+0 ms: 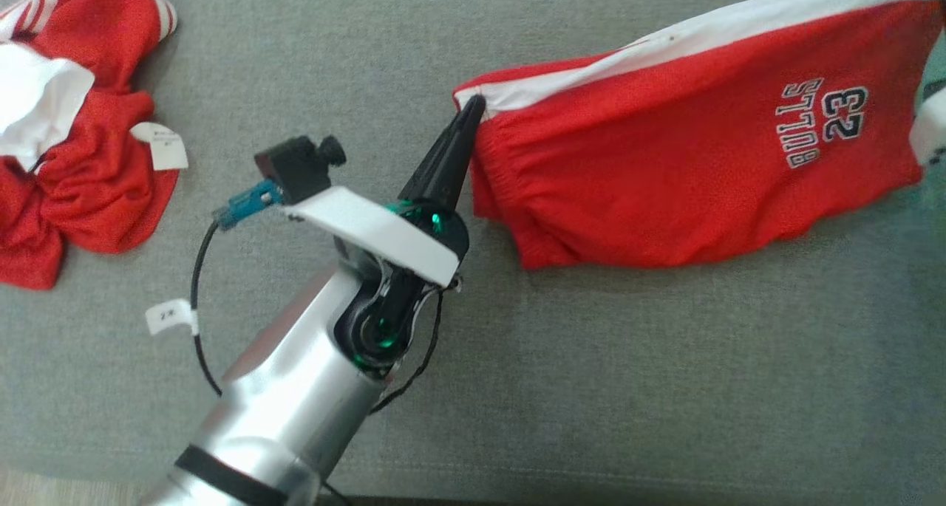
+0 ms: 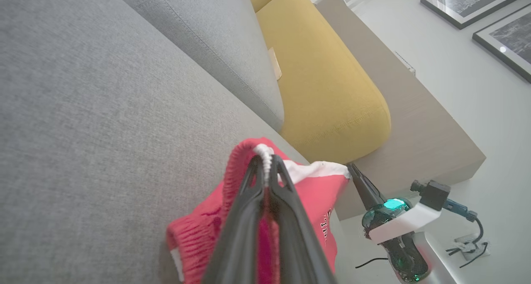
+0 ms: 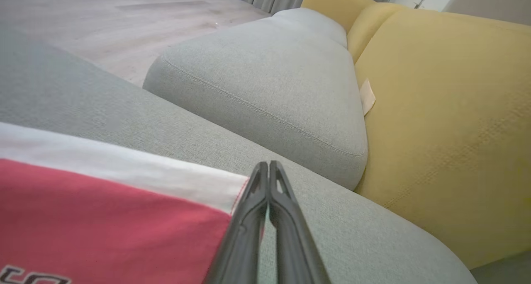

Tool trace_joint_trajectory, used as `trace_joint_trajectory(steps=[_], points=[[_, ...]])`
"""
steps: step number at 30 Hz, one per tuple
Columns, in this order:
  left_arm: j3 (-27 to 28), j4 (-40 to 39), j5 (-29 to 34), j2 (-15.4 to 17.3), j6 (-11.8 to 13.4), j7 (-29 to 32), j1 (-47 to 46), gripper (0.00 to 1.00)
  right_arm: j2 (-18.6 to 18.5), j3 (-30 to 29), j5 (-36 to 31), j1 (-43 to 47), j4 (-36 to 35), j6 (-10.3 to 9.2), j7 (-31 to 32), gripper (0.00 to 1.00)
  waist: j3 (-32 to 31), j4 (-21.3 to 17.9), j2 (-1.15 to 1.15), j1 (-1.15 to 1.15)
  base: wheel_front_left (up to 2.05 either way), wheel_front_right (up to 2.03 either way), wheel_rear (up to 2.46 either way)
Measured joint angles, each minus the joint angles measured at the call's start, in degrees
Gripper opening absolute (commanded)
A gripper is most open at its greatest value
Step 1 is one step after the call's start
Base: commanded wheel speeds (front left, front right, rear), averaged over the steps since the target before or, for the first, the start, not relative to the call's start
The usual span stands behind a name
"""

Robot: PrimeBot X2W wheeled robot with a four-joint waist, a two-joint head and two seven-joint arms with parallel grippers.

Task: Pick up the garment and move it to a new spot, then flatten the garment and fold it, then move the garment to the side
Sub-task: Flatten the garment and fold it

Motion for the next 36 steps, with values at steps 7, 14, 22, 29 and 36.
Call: trace_joint_trajectory(steps=[7, 14, 22, 29, 36], points=[[-2.3, 3.7, -2.1, -1.0, 0.0, -0.4, -3.8, 0.00, -0.3, 4.4, 0.5, -6.3, 8.6, 0.00, -1.0, 0.00, 2.1, 1.1, 0.00, 0.00, 0.00, 0.00, 0.00], [-2.8, 6.4, -2.2, -1.3, 0.0, -0.6, -6.5, 0.39, 0.1, 7.1, 1.7, -10.7, 14.7, 0.00, -4.5, 0.21, 3.2, 0.8, 0.00, 0.00, 0.00, 0.00, 0.00], [-1.2, 8.2, -1.7, -1.1, 0.0, -0.6, -6.3, 1.00, 2.8, 9.1, 5.1, -12.5, 16.8, 0.00, -11.1, 1.00, 1.9, -0.1, 0.00, 0.00, 0.00, 0.00, 0.00], [8.1, 4.2, 17.1, 0.1, 3.7, -0.6, 1.8, 1.00, 5.6, 9.4, 13.7, -5.4, 11.9, 0.00, -11.0, 1.00, -2.1, -0.9, 0.00, 0.00, 0.00, 0.00, 0.00], [17.5, -11.7, 44.3, -0.9, 11.6, -0.8, 18.9, 1.00, 5.9, 6.4, 21.6, 8.4, 5.3, 0.00, -5.2, 1.00, -6.4, -0.6, 0.00, 0.00, 0.00, 0.00, 0.00]])
